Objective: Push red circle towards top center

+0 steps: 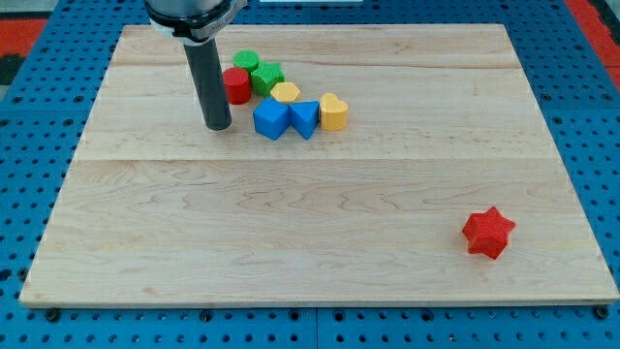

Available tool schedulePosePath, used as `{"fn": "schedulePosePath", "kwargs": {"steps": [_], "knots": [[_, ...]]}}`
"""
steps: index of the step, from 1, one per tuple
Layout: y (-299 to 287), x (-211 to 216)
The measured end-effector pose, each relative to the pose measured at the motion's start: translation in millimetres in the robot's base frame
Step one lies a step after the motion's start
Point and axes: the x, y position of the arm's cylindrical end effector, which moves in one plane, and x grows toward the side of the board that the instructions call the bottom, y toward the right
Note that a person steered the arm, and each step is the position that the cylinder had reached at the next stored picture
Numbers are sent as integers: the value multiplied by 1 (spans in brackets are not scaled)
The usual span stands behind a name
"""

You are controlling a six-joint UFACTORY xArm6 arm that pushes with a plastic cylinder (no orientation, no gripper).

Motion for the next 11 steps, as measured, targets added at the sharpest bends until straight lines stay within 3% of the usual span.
{"fn": "schedulePosePath", "kwargs": {"steps": [2, 8, 11], "knots": [[0, -5], [8, -82], [101, -82]]}}
